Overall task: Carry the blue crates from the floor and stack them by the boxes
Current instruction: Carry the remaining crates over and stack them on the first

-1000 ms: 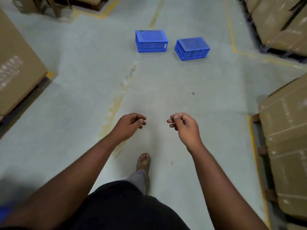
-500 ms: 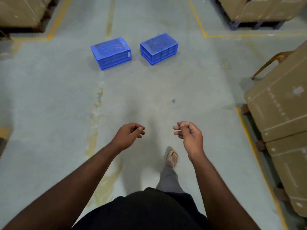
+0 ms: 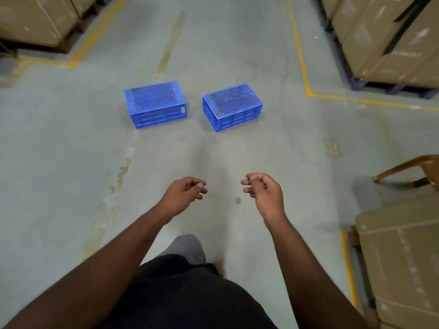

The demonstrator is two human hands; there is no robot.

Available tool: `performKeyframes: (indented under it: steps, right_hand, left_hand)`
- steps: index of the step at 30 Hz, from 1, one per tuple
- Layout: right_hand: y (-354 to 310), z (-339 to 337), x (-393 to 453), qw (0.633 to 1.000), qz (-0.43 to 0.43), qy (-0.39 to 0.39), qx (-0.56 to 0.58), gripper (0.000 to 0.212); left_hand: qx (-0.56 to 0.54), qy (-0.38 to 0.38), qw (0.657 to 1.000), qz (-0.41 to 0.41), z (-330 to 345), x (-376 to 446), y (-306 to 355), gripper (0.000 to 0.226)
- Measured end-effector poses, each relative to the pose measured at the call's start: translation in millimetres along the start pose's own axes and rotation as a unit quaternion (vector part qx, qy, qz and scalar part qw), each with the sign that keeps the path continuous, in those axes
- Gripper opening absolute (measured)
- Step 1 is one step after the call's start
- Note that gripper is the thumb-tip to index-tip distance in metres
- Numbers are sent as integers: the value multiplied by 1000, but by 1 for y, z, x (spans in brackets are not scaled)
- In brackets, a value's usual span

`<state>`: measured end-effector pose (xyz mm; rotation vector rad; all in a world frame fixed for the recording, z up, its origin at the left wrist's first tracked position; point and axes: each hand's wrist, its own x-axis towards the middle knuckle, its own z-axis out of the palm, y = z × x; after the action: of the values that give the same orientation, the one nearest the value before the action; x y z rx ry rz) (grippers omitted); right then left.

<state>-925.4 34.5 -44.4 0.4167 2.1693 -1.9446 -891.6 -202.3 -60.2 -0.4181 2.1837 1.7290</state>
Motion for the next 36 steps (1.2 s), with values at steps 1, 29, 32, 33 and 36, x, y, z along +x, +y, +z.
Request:
performKeyframes:
  steps: [1, 29, 32, 33, 36]
  right_hand:
    - [-10, -1, 31, 1000, -2, -3, 1, 17]
    - [-207, 26, 938, 983, 118, -140, 6, 20]
    - [-214, 22, 1031, 973, 139, -179, -52, 18]
    - [-213, 20, 1059, 968, 144, -194, -67, 18]
    - [-196, 18, 1146, 955, 159, -223, -115, 14]
  left_hand:
    - [-9, 8, 1000, -5, 0, 29, 8, 19]
    - [-139, 185, 967, -111, 2, 865, 305, 20]
    - [-175, 210, 950, -154, 20, 939, 317, 18]
    - [-183, 216, 945, -166, 23, 963, 318, 18]
    - [-218, 146, 933, -245, 25, 1038, 309, 24]
